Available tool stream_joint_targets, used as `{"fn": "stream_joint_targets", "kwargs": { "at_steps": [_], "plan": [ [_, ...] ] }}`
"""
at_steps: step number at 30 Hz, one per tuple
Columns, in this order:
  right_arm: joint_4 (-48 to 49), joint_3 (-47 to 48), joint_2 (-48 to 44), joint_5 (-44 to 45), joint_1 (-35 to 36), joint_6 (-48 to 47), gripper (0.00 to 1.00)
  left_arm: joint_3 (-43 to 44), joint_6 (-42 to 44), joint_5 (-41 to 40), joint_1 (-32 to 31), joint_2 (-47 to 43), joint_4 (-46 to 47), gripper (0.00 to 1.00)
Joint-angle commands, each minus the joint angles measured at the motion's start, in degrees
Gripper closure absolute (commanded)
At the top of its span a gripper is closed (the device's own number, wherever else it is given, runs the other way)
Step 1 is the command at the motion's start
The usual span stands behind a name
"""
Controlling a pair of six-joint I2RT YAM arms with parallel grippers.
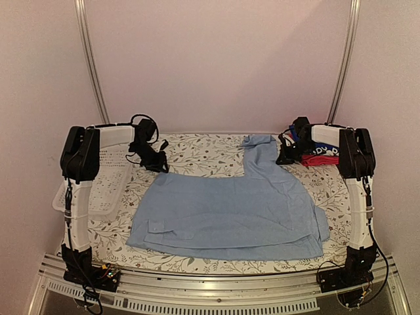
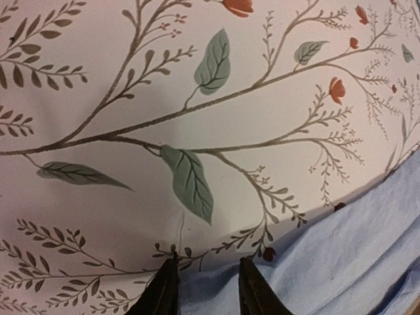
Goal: Fold and stack the mixed laundry pile
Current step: Pick up the 1/3-folded shirt from the center of the board.
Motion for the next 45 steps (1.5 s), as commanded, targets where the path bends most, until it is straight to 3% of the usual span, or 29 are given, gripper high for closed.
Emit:
{"fn": "stream_joint_targets", "kwargs": {
  "at_steps": [1, 7, 17, 19, 21, 22, 24, 25, 30, 37, 40, 43, 45],
  "plan": [
    [0.0, 1.2, -3.3, 0.2, 0.2, 0.5, 1.00, 1.2, 2.7, 3.7, -0.4, 0.9, 0.1, 0.75],
    [-0.2, 1.6, -5.9, 0.5, 0.1, 1.0, 1.00, 1.4, 3.2, 1.4, -0.3, -0.6, 0.3, 1.00],
    [0.6, -1.3, -11.3, 1.4, 0.0, 1.1, 1.00, -3.4, 3.6, -0.1, -0.1, -6.9, 5.0, 1.00],
    [0.4, -0.2, -10.6, 1.6, -0.4, 1.1, 0.90, -4.2, 3.6, 0.4, -0.1, -7.4, 5.7, 1.00],
    [-0.1, 1.3, -8.3, 0.9, -0.7, 1.0, 0.97, -4.2, 3.6, 0.7, -0.1, -6.9, 5.3, 1.00],
    [-0.3, 1.8, -7.7, 0.7, -0.8, 1.2, 0.91, -4.2, 3.5, 0.8, -0.1, -6.7, 5.0, 1.00],
    [-1.4, 2.9, -6.2, 1.0, -0.7, 1.8, 0.62, -4.4, 3.3, 1.1, -0.1, -6.6, 5.0, 1.00],
    [-1.6, 2.8, -5.4, 1.4, -0.8, 2.1, 0.54, -4.5, 3.2, 1.2, -0.1, -6.6, 5.0, 1.00],
    [-2.1, 2.9, -2.9, 0.8, -0.7, 2.4, 0.50, -5.1, 3.1, 1.2, -0.1, -6.3, 5.4, 1.00],
    [-1.9, 5.5, 2.1, -2.0, -0.8, 2.3, 0.59, -4.8, 3.0, 1.3, -0.1, -5.7, 5.5, 1.00],
    [-1.9, 6.7, 2.7, -3.2, -0.7, 2.3, 0.73, -4.7, 2.9, 1.0, -0.1, -5.7, 5.6, 1.00],
    [-2.9, 8.2, 2.6, -4.3, -0.7, 2.1, 0.98, -4.6, 3.0, 0.7, -0.1, -6.1, 5.7, 1.00],
    [-3.4, 7.9, 0.8, -4.1, -0.7, 2.2, 1.00, -4.6, 3.0, 0.4, -0.1, -6.5, 5.7, 1.00]
  ]
}}
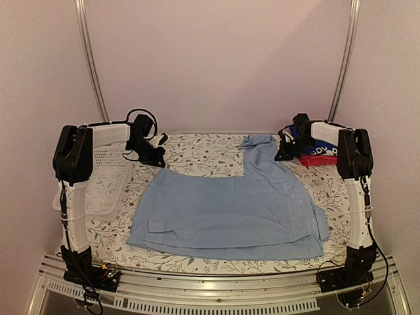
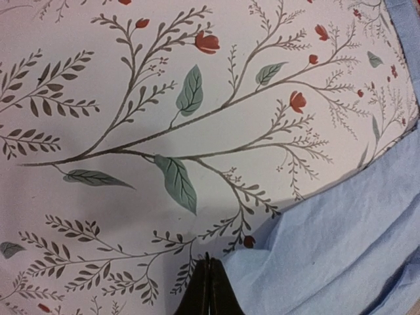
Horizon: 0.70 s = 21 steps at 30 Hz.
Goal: Fold and stack the mixed laundry pile
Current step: Pick up the 1/3-folded shirt from the center of the board, then fold the 1/3-folded shirt at the center of the board.
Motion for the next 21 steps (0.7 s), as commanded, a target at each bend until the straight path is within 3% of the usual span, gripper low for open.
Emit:
{"fn": "stream_joint_targets", "kwargs": {
  "at_steps": [1, 6, 21],
  "plan": [
    [-0.6, 1.8, -2.5, -1.8, -0.3, -0.2, 1.00, -0.1, 0.0, -0.3, -0.1, -1.5, 1.2, 1.00],
    [-0.2, -2.6, -10.3, -1.7, -0.2, 0.3, 1.00, -2.6, 0.5, -0.6, 0.0, -5.2, 2.9, 1.00],
    [-0.4, -27.2, -34.8, -3.8, 1.3, 1.2, 1.00, -23.6, 8.5, -2.5, -0.5, -26.1, 8.2, 1.00]
  ]
}}
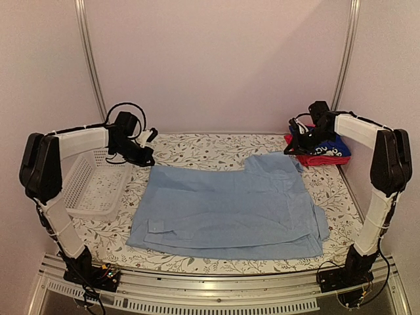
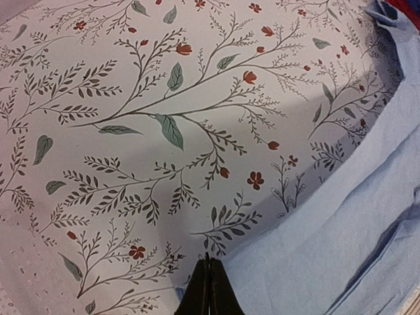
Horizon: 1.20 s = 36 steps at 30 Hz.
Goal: Fold and stack the mixed laundry pile
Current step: Fold the 1/3-folded shirt at the center of the board.
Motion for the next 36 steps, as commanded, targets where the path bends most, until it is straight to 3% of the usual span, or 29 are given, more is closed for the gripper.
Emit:
{"fn": "stream_joint_targets", "kwargs": {
  "at_steps": [1, 8, 16, 21, 26, 29, 31, 33, 34, 36],
  "plan": [
    [-0.7, -5.7, -7.1, -2.1, 0.4, 0.3, 1.00, -6.6, 5.1, -0.4, -0.5, -7.3, 1.6, 1.00],
    [-3.0, -15.5, -17.1, -2.5, 1.2, 1.4, 1.00, -18.4, 10.0, -3.7, -1.1, -21.7, 0.5, 1.00],
    [-3.5, -29.2, -26.9, -5.7, 6.6, 6.3, 1.00, -27.4, 13.7, -6.5, -6.7, -28.0, -0.3, 1.00],
    [-5.6, -35.1, -30.2, -4.3, 9.9, 9.5, 1.00, -31.8, 16.1, -14.2, -11.7, -30.3, -2.3, 1.00],
    [-10.2, -38.4, -33.1, 0.3, 9.9, 11.8, 1.00, -34.4, 16.8, -22.1, -12.6, -33.7, -5.5, 1.00],
    [-12.5, -40.4, -32.8, 2.6, 9.9, 12.2, 0.98, -35.2, 16.5, -24.2, -12.6, -35.1, -5.7, 0.90],
    [-13.9, -39.8, -32.3, 4.8, 9.8, 12.0, 0.77, -35.0, 16.1, -25.8, -12.7, -35.8, -5.9, 0.83],
    [-14.3, -36.9, -32.6, 5.5, 9.8, 12.2, 0.51, -33.2, 15.5, -26.0, -12.6, -36.5, -6.8, 0.48],
    [-14.4, -34.8, -32.6, 5.7, 9.8, 12.4, 0.47, -31.9, 15.0, -25.7, -12.7, -36.9, -7.2, 0.38],
    [-13.7, -30.4, -32.0, 4.9, 9.7, 12.3, 0.45, -28.7, 13.7, -23.6, -12.7, -37.3, -7.2, 0.34]
  ]
}}
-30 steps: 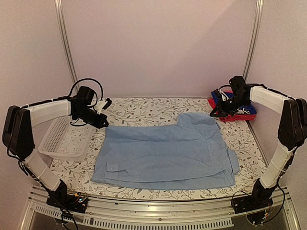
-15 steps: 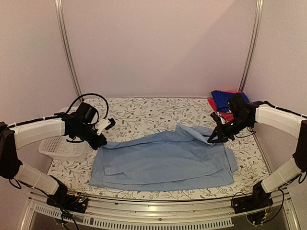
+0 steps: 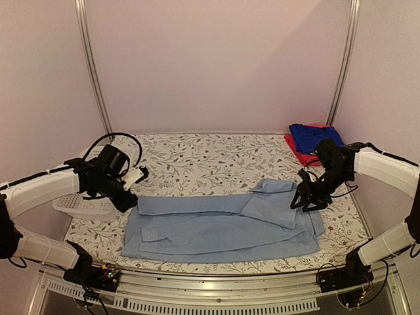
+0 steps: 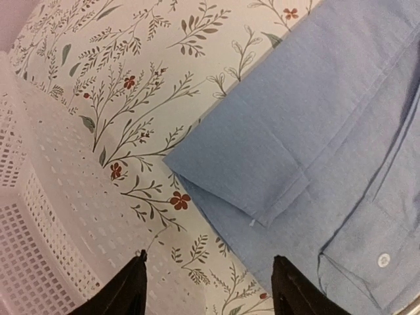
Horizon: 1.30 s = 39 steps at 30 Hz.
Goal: Fold and stack the mixed laundry pile
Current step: Fold the 1/3-folded shirt at the center of the board.
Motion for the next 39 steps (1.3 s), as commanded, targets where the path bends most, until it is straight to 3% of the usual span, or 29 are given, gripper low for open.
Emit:
{"fn": "stream_joint_targets", "kwargs": {
  "at_steps": [1, 6, 10, 17, 26, 32, 36, 39],
  "plan": [
    [0.1, 9.5, 0.8, 1.5, -0.1, 0.0, 0.45, 6.7, -2.9, 1.3, -0.4, -1.7, 0.1, 0.32],
    [5.8, 13.0, 6.8, -3.2, 0.0, -1.9, 0.54, 11.3, -7.2, 5.5, -1.8, 4.1, 6.7, 0.31],
    [10.9, 11.8, 13.2, -5.2, 1.2, -1.9, 0.60, 14.2, -10.5, 8.4, -4.9, 15.0, 7.2, 0.43],
    [17.4, 5.7, 19.6, -5.8, 3.3, -1.1, 0.60, 19.6, -13.8, 7.2, -11.6, 32.7, 5.8, 0.52],
    [21.0, 7.4, 29.0, -1.0, -1.0, -1.7, 0.60, 27.8, -15.2, 2.6, -10.5, 45.6, 6.5, 0.66],
    [16.5, 20.1, 35.4, -6.9, -3.5, -6.7, 0.61, 37.2, -15.2, 2.6, -6.2, 51.7, 6.4, 0.65],
    [12.9, 26.7, 30.2, -10.4, -2.8, -9.5, 0.55, 42.1, -13.2, 3.8, -4.6, 51.0, 6.0, 0.60],
    [11.0, 32.5, 27.5, -5.4, -4.0, -11.9, 0.49, 43.3, -11.5, 5.0, -4.8, 48.7, 6.4, 0.51]
  ]
}}
